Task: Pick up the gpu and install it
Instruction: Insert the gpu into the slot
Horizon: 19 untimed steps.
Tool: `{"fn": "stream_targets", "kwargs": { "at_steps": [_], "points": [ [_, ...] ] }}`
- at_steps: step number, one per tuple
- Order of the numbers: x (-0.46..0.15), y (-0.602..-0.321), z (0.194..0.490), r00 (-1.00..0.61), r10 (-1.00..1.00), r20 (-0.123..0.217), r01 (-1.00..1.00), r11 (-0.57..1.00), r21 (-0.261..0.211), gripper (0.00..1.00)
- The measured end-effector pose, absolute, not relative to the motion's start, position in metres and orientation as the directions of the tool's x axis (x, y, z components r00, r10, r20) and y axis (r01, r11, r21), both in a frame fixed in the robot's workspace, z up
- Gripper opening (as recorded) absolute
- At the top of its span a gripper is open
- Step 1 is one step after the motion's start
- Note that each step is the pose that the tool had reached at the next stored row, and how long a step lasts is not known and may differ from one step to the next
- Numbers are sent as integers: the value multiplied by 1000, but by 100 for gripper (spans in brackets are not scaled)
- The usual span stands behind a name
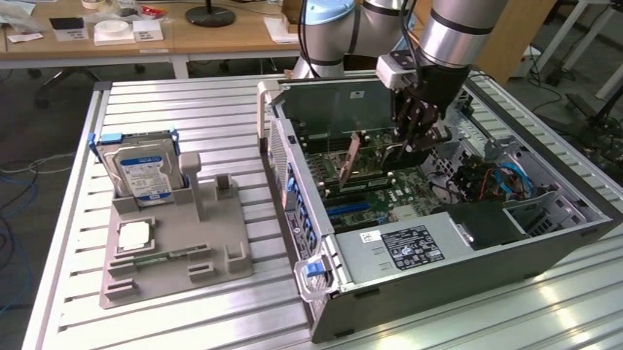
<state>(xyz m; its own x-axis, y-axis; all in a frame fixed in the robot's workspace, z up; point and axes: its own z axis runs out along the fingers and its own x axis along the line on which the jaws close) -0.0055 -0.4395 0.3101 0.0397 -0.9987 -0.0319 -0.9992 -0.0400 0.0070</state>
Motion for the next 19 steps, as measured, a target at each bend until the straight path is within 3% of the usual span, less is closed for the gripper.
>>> {"fn": "stream_targets", "kwargs": {
  "at_steps": [19],
  "points": [
    [-7, -444, 299, 40, -999, -32, -999, -40, 3, 27]
  ]
}}
